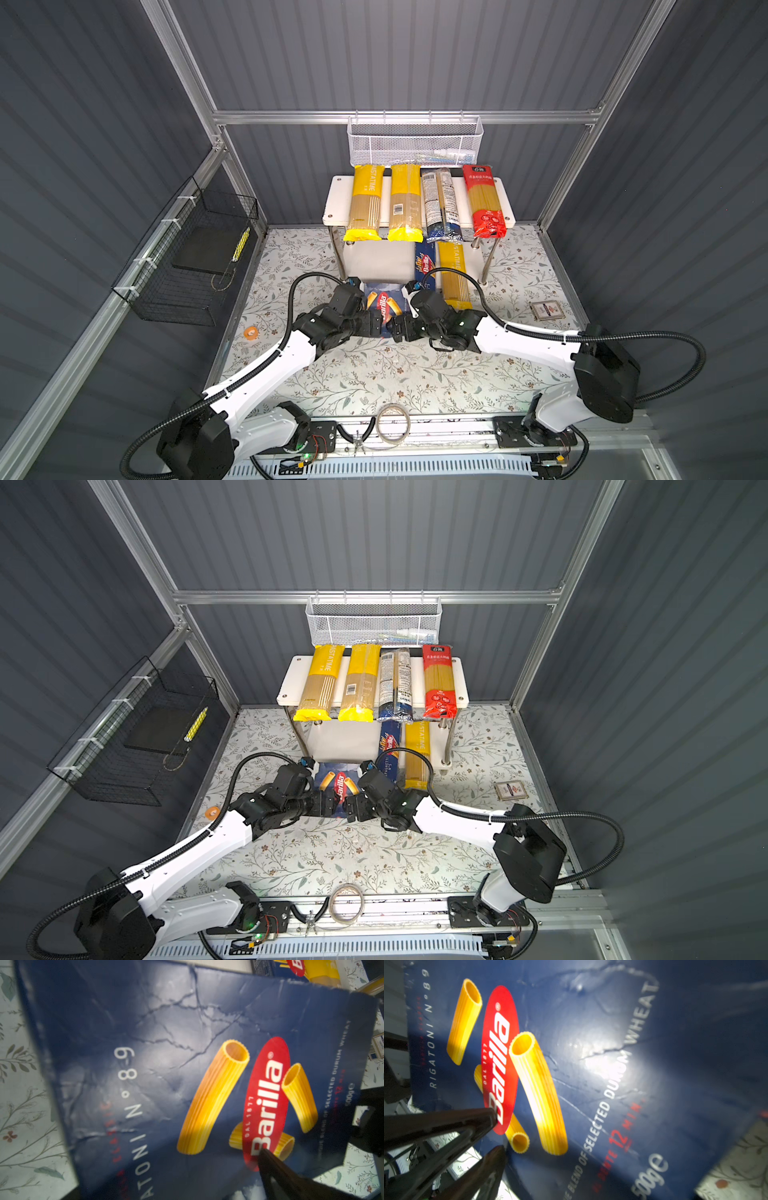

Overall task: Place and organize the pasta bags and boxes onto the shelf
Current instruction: 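Lift the Rigatoni box with both grippers and carry it toward the lower shelf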

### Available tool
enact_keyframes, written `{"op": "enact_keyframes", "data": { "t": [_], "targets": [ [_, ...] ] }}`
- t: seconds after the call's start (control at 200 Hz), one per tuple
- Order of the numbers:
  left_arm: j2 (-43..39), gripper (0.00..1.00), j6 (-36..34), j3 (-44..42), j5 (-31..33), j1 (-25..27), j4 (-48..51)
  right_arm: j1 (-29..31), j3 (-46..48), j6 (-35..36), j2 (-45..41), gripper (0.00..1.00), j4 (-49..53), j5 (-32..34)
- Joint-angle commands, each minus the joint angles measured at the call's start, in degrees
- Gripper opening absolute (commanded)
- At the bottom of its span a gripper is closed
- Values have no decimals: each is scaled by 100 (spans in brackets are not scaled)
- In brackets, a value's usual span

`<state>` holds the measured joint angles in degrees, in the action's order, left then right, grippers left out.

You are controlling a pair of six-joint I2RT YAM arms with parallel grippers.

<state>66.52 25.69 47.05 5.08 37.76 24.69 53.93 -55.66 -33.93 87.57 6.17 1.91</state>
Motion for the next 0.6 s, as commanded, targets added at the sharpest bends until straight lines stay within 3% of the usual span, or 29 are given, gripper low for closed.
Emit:
{"op": "enact_keyframes", "data": {
  "t": [0.0,0.595],
  "targets": [
    [111,100,-399,649,-968,189,-1070,60,-631,33,-94,95,-1355,-800],
    [1022,100,-826,1411,-939,-445,-999,-443,-1059,-314,304,97,-1668,-948]
  ]
}}
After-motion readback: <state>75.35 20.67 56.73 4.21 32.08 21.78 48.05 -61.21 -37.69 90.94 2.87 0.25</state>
